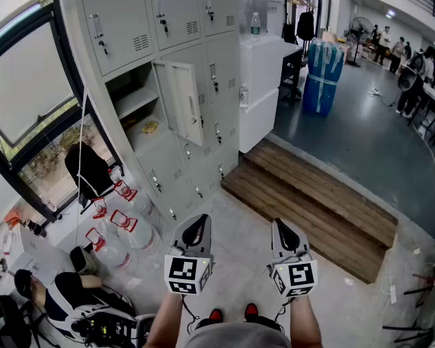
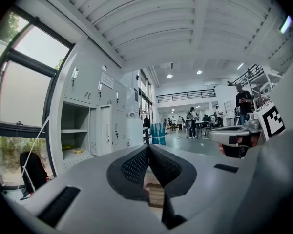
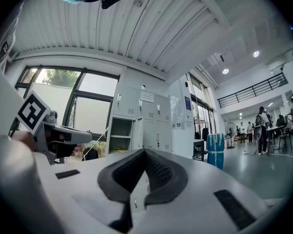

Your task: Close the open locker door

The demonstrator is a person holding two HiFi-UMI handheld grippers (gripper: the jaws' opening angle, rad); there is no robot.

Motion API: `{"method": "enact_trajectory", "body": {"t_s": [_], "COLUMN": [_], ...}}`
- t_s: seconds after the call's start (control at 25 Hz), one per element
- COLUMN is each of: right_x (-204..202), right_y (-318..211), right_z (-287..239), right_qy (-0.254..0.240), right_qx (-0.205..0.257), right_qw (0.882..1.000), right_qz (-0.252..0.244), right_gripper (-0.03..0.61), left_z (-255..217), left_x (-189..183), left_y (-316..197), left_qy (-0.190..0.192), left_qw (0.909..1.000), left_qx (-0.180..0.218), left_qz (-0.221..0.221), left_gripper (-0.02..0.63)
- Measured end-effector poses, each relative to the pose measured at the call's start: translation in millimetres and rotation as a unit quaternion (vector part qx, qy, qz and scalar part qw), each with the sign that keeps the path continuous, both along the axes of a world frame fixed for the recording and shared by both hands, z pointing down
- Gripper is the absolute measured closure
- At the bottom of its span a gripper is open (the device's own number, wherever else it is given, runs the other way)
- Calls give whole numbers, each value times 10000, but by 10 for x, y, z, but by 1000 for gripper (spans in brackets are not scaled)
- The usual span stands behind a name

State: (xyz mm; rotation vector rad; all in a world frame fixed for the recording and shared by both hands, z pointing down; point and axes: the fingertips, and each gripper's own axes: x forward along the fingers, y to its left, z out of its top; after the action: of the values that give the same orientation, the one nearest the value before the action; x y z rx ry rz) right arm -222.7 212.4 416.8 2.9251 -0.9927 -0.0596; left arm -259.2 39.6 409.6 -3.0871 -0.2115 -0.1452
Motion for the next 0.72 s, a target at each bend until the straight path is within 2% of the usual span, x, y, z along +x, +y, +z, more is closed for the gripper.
{"method": "enact_trajectory", "body": {"t_s": [0.48, 0.72], "right_x": [225, 408], "right_y": [225, 539], "right_z": [41, 85], "right_qy": [-75, -94], "right_qx": [95, 108], "right_qw": [9999, 9999], "right_qz": [106, 60], "right_gripper": [561, 561], "left_z": [34, 48], "left_x": [198, 355], "left_y": [174, 461], "left_qy": [-39, -23], "left_qw": [10000, 9999], "left_qx": [20, 39], "left_qz": [-12, -94], "left_gripper": [592, 591]}}
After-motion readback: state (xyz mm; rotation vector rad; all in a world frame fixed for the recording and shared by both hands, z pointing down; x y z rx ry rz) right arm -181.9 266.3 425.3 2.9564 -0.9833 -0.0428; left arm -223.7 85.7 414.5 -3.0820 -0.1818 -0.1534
